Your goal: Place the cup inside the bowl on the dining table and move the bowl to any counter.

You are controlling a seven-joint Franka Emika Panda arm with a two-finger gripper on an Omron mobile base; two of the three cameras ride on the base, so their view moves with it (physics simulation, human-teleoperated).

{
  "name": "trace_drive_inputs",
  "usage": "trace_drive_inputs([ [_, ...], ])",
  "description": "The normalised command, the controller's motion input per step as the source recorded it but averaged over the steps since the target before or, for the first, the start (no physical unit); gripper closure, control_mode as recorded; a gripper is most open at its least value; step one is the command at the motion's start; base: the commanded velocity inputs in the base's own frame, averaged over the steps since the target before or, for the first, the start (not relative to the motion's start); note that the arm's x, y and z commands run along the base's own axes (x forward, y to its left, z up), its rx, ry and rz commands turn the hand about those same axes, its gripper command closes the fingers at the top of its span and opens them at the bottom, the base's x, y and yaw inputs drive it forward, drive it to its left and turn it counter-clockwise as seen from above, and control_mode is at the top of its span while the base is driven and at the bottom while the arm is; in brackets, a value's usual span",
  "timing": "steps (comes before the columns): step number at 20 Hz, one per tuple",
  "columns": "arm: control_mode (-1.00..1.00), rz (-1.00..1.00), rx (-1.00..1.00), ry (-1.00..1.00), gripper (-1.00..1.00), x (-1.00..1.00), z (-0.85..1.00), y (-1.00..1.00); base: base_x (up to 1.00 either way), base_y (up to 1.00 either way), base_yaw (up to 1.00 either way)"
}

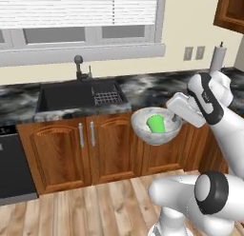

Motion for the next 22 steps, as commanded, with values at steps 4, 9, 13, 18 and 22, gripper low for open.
trace_drive_inputs([
  [4, 1.00, 0.00, 0.00, 0.00, 1.00, 0.00, 0.00, 0.00, 0.88, -0.50, 0.00],
  [9, 1.00, 0.00, 0.00, 0.00, 1.00, 0.00, 0.00, 0.00, 0.77, -0.38, 0.00],
  [13, 1.00, 0.00, 0.00, 0.00, 1.00, 0.00, 0.00, 0.00, 0.72, -0.37, 0.00],
  [18, 1.00, 0.00, 0.00, 0.00, 1.00, 0.00, 0.00, 0.00, 0.75, -0.34, 0.00],
  [22, 1.00, 0.00, 0.00, 0.00, 1.00, 0.00, 0.00, 0.00, 0.65, -0.28, 0.00],
])
